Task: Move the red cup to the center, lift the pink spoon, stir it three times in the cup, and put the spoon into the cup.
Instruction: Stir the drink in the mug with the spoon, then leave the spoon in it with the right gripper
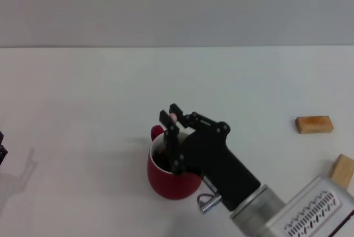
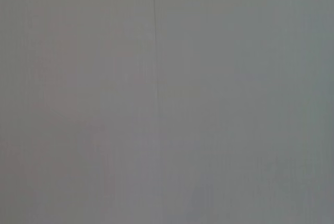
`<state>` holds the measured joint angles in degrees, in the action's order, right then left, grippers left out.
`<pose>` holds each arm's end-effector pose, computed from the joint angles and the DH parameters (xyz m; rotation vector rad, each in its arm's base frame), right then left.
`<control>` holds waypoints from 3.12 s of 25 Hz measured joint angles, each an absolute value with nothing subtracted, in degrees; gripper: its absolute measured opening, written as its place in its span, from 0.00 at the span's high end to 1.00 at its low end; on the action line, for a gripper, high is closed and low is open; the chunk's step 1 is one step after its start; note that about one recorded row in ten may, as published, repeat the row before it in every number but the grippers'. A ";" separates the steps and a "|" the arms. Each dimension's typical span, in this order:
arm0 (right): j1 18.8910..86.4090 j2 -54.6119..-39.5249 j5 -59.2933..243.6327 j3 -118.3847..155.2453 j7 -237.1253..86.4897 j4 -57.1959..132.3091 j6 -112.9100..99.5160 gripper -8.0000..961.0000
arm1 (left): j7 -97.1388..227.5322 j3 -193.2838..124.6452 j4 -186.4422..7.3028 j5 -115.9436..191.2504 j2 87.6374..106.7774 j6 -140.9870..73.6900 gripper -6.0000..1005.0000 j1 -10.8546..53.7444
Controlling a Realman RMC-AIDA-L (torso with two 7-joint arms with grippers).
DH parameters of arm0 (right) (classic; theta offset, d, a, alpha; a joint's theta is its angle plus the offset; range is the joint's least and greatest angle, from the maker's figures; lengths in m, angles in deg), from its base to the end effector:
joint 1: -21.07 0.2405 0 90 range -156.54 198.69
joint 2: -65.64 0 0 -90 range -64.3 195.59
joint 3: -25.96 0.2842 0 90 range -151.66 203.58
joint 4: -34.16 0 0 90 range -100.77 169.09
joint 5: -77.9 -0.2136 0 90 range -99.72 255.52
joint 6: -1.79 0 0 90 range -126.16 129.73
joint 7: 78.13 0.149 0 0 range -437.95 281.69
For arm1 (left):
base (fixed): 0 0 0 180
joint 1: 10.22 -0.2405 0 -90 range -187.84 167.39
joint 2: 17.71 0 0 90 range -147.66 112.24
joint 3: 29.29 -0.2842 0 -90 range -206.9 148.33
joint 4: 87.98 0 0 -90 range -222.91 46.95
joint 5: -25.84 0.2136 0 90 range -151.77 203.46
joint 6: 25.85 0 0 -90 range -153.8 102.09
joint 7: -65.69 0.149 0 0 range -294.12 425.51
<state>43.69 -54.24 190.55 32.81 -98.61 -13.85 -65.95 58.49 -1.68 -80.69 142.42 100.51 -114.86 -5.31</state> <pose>0.1802 0.2425 -0.1616 -2.0542 0.3495 1.0297 -0.4065 0.1969 -0.0099 -1.4984 -0.4797 -0.6669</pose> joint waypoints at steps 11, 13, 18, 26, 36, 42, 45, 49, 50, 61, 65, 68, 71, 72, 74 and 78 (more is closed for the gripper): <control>41.63 -53.65 190.85 35.33 -98.97 -12.37 -66.65 0.96 | 58.49 -1.59 -80.60 142.38 100.59 -114.77 0.14 -5.30; 40.41 -53.64 191.15 34.87 -98.99 -12.91 -66.77 0.96 | 58.49 -1.60 -80.60 142.38 100.59 -114.75 0.14 -5.30; 36.23 -53.62 193.49 34.19 -99.05 -15.07 -67.40 0.96 | 58.49 -1.61 -80.69 142.38 100.59 -114.69 0.14 -5.30; 35.08 -53.79 194.71 32.95 -99.09 -16.56 -66.86 0.96 | 58.49 -1.60 -80.69 142.39 100.58 -114.93 0.14 -5.30; 43.34 -54.20 194.08 34.92 -98.43 -14.81 -61.84 0.96 | 58.49 -1.61 -80.69 142.38 100.50 -114.88 0.14 -5.15; 45.08 -54.22 194.03 37.76 -97.65 -12.02 -60.34 0.96 | 58.49 -1.60 -80.69 142.39 100.50 -114.76 0.14 -5.03; 43.07 -53.83 194.02 38.74 -97.84 -11.40 -60.97 0.96 | 58.49 -1.60 -80.68 142.39 100.55 -114.65 0.14 -5.03; 40.57 -53.72 194.21 38.75 -98.17 -11.70 -62.05 0.96 | 58.49 -1.60 -80.69 142.39 100.57 -114.62 0.14 -5.07; 39.08 -53.71 194.36 38.37 -98.22 -11.97 -62.72 0.96 | 58.49 -1.61 -80.69 142.39 100.58 -114.62 0.14 -5.14; 37.77 -54.11 194.53 33.51 -98.16 -14.91 -63.31 0.96 | 58.49 -1.69 -80.69 142.38 100.59 -114.78 0.14 -5.30; 40.59 -54.24 194.34 33.21 -97.18 -14.60 -61.54 0.96 | 58.49 -1.82 -80.65 142.41 100.59 -114.90 0.14 -5.31; 42.22 -54.14 194.26 33.46 -94.60 -13.62 -60.31 0.96 | 58.49 -1.85 -80.69 142.39 100.59 -114.91 0.14 -5.31; 44.27 -54.14 194.28 33.65 -87.53 -10.39 -59.86 0.96 | 58.49 -1.91 -80.64 142.38 100.59 -114.98 0.14 -5.39; 44.27 -54.14 194.28 33.65 -87.53 -10.39 -59.86 0.96 | 58.49 -1.93 -80.59 142.38 100.59 -114.99 0.14 -5.42; 44.91 -54.06 194.44 33.72 -85.52 -9.71 -59.72 0.96 | 58.49 -1.95 -80.44 142.38 100.59 -115.00 0.14 -5.57; 45.15 -53.96 195.48 33.72 -85.12 -9.45 -60.01 0.94 | 58.49 -1.96 -80.36 142.39 100.59 -115.04 0.14 -5.65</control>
